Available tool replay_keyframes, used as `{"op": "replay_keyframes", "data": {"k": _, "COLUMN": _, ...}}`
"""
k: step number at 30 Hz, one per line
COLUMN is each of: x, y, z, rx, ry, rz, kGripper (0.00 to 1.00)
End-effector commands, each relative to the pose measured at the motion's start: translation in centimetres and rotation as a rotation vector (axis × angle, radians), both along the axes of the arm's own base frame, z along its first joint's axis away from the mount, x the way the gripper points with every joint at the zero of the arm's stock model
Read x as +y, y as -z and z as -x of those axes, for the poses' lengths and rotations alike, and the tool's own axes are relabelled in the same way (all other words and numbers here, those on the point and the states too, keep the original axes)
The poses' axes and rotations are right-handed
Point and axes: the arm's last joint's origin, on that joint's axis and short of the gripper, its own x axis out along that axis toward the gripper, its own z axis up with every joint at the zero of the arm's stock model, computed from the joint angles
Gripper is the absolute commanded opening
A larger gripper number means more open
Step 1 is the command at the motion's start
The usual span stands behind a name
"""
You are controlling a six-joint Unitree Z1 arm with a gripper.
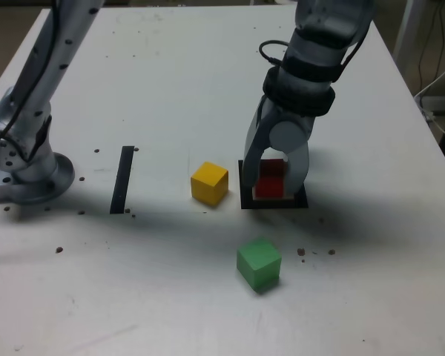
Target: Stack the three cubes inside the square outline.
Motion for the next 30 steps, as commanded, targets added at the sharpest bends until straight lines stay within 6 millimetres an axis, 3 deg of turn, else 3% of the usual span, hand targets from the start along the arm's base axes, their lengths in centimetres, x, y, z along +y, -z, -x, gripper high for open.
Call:
{"op": "replay_keyframes", "data": {"k": 1, "x": 0.0, "y": 0.3, "z": -0.2, "rx": 0.002, "ry": 0.001, "rz": 0.001, "kGripper": 0.49}}
{"op": "replay_keyframes", "data": {"k": 5, "x": -0.1, "y": 0.4, "z": -0.2, "rx": 0.007, "ry": 0.002, "rz": 0.003, "kGripper": 0.95}}
{"op": "replay_keyframes", "data": {"k": 6, "x": -0.1, "y": 0.4, "z": -0.2, "rx": 0.007, "ry": 0.002, "rz": 0.003, "kGripper": 0.99}}
{"op": "replay_keyframes", "data": {"k": 14, "x": 0.1, "y": -1.6, "z": 1.0, "rx": -0.029, "ry": 0.000, "rz": -0.027, "kGripper": 1.00}}
{"op": "replay_keyframes", "data": {"k": 22, "x": 0.7, "y": -5.8, "z": 6.9, "rx": -0.078, "ry": -0.016, "rz": -0.103, "kGripper": 1.00}}
{"op": "replay_keyframes", "data": {"k": 30, "x": 0.2, "y": -3.2, "z": 12.4, "rx": -0.078, "ry": 0.097, "rz": -0.081, "kGripper": 1.00}}
